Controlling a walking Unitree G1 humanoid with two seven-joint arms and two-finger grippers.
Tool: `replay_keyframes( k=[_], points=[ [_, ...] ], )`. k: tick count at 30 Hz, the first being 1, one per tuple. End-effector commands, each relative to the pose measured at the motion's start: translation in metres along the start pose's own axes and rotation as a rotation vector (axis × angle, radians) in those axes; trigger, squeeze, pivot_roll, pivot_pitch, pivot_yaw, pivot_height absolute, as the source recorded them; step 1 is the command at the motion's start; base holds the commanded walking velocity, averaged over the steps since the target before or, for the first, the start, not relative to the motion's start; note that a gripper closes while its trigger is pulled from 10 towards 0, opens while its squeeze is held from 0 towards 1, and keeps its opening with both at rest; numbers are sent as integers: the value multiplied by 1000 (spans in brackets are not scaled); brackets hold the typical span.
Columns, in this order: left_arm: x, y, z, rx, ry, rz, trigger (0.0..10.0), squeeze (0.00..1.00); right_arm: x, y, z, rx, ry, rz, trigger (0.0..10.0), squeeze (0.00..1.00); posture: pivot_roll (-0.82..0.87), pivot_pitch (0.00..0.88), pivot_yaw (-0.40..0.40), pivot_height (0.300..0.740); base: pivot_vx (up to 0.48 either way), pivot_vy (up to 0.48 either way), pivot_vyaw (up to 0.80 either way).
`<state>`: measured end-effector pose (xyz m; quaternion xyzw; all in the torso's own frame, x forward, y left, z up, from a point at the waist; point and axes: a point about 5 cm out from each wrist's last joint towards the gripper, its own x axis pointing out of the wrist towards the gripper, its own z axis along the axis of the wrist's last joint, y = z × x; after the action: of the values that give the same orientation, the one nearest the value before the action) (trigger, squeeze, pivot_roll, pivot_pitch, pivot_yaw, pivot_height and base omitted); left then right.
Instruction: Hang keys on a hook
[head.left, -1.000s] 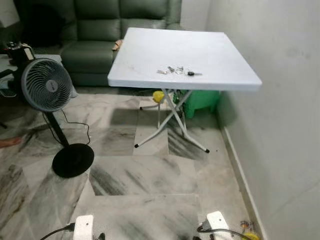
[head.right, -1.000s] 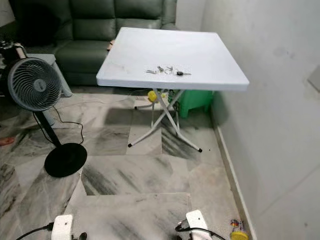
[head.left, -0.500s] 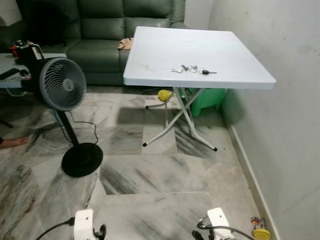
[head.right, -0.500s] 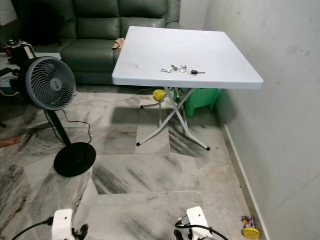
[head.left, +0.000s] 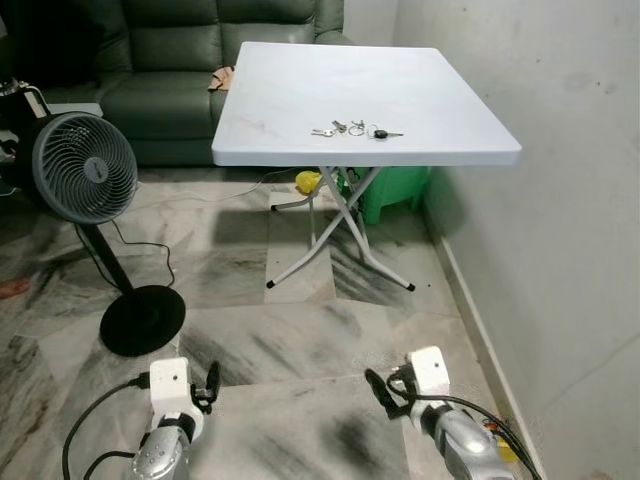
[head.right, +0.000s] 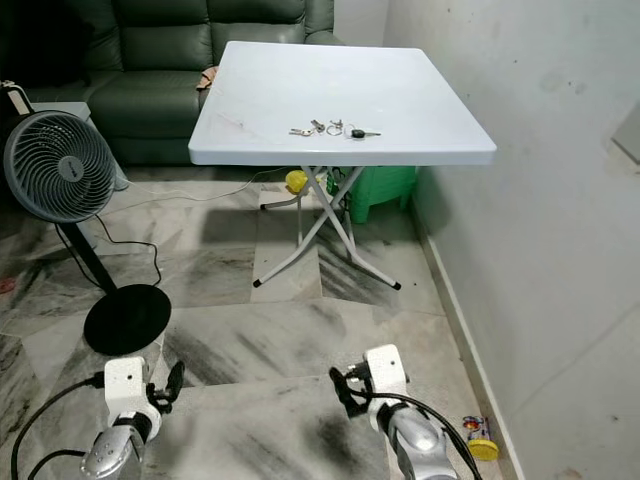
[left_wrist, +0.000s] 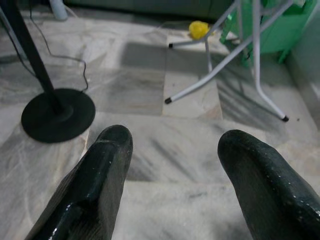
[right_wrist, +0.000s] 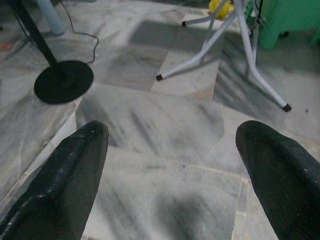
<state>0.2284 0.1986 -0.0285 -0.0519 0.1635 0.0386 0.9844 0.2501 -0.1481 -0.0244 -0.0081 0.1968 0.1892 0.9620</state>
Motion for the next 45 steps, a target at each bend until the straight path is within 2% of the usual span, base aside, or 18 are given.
replay_keyframes(
  k=[1, 4, 5, 6, 10, 14, 18, 26, 32, 45],
  points=[
    [-1, 2, 2, -4, -25, -4, 10000, 0, 1, 0, 5, 2, -27, 6, 10000, 0, -82, 0, -11, 740, 0, 0, 0],
    [-2, 2, 3, -6, -33, -6, 10000, 0, 1, 0, 5, 3, -32, 9, 10000, 0, -82, 0, -11, 740, 0, 0, 0],
    [-1, -3, 11, -11, -79, -25, 10000, 0, 5, 2, 14, 17, -84, 16, 10000, 0, -82, 0, -10, 740, 0, 0, 0],
    [1, -13, 33, -9, -194, -61, 10000, 0, 12, 5, 39, 43, -212, 49, 10000, 0, -81, 0, -11, 740, 0, 0, 0],
    [2, -20, 57, -27, -294, -75, 10000, 0, 18, 8, 69, 49, -346, 47, 10000, 0, -78, 4, -15, 740, 0, 0, 0],
    [2, -23, 66, -20, -333, -78, 10000, 0, 19, 12, 77, 35, -382, 61, 10000, 0, -80, 6, -14, 740, 0, 0, 0],
    [-3, -27, 88, -17, -394, -95, 10000, 0, 16, 14, 87, 9, -412, 96, 10000, 0, -79, 10, -16, 740, 0, 0, 0],
    [-2, -17, 99, -35, -369, -101, 10000, 0, 13, 4, 95, 14, -419, 78, 10000, 0, -76, 9, -16, 740, 0, 0, 0],
    [-3, -20, 100, -39, -348, -106, 10000, 0, 14, 6, 102, 20, -432, 82, 10000, 0, -76, 5, -15, 740, 301, 0, 0],
    [-3, -24, 98, -35, -322, -121, 10000, 0, 15, 7, 104, 23, -426, 77, 10000, 0, -73, 0, -14, 740, 333, 0, 0]
  ],
)
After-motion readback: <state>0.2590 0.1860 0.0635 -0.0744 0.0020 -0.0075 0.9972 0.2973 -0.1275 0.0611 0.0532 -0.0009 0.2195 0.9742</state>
